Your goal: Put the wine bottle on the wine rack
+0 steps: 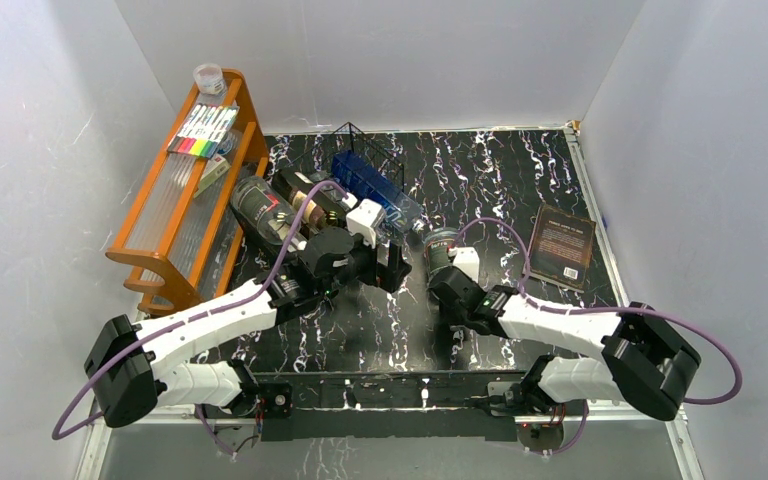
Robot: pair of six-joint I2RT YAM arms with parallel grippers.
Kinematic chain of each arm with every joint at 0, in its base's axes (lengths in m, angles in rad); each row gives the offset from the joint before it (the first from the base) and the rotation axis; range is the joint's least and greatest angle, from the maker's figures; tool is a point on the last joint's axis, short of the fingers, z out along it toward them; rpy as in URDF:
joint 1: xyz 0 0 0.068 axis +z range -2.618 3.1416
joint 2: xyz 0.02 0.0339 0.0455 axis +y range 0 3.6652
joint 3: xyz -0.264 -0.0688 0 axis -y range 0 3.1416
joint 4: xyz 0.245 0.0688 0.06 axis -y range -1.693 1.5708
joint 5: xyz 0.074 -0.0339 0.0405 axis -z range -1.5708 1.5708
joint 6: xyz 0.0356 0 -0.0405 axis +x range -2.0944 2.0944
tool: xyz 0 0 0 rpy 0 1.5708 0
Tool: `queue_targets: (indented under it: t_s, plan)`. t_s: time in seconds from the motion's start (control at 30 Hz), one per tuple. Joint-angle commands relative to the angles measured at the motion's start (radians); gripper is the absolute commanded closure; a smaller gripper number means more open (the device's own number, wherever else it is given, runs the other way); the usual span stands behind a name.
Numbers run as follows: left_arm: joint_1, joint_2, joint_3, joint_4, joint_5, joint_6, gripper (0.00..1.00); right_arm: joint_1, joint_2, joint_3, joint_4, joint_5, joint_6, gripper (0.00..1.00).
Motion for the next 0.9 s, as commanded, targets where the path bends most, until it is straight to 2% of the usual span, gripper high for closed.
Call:
queue_targets:
  t_s: [0.0,0.23,0.53,0.87]
  plan:
    - [0.005,-0.033,0.048,-0.011,-0.038,0.011,0.04,-0.002,-0.052,-0.028,0.09,0.082,-0.037,1.0]
    - [0.005,-0.034,0.048,-0.025,-0.056,0.009,0.04,-0.002,-0.152,-0.081,0.197,0.114,-0.076,1.0]
    - [0.005,-0.037,0.055,-0.037,-0.087,0.006,0.03,-0.001,-0.353,-0.227,0.349,0.133,-0.101,1.0]
    - [0.005,-0.058,0.08,-0.069,-0.134,0.024,0.03,0.0,-0.551,-0.253,0.374,0.164,-0.167,1.0]
